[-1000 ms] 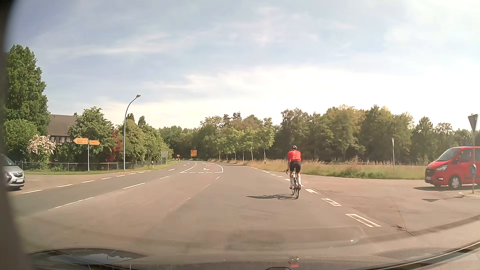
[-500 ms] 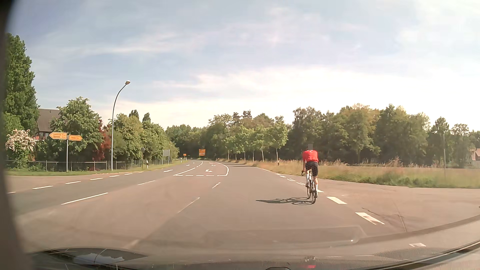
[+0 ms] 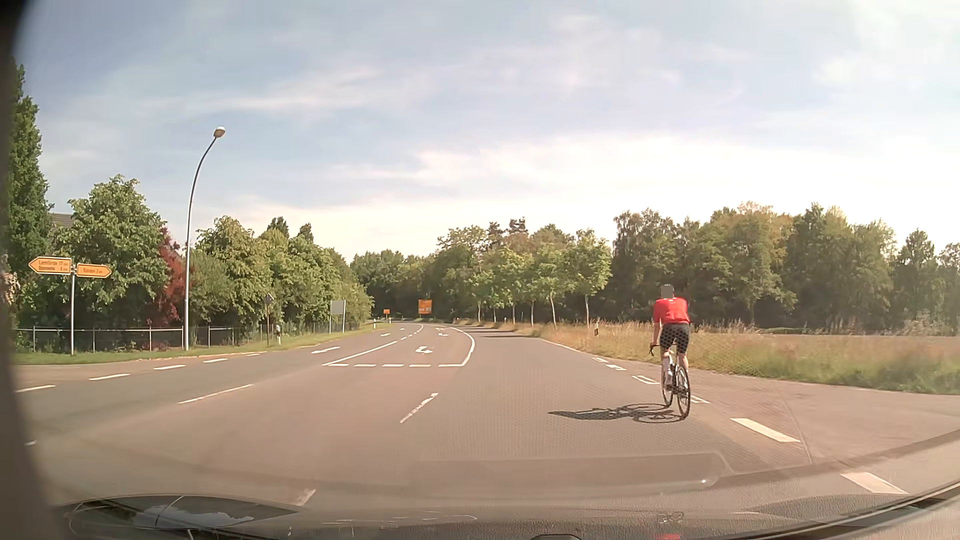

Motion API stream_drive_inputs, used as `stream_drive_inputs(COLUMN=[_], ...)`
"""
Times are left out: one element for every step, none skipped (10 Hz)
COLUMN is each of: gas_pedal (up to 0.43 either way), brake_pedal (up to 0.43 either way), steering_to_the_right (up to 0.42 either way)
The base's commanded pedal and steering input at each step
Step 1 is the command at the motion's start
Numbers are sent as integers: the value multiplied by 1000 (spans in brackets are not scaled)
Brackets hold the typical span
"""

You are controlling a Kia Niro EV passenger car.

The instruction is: Follow the waypoints while adhering to traffic rules and regulations

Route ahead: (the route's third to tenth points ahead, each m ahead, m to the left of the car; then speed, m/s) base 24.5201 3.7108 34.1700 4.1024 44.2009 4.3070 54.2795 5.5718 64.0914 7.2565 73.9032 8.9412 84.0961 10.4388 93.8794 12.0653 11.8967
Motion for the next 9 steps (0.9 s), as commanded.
stream_drive_inputs(gas_pedal=[268, 268, 268, 268, 268, 268, 268, 268, 268], brake_pedal=[0, 0, 0, 0, 0, 0, 0, 0, 0], steering_to_the_right=[-34, -31, -25, -22, -21, -21, -20, -19, -18])
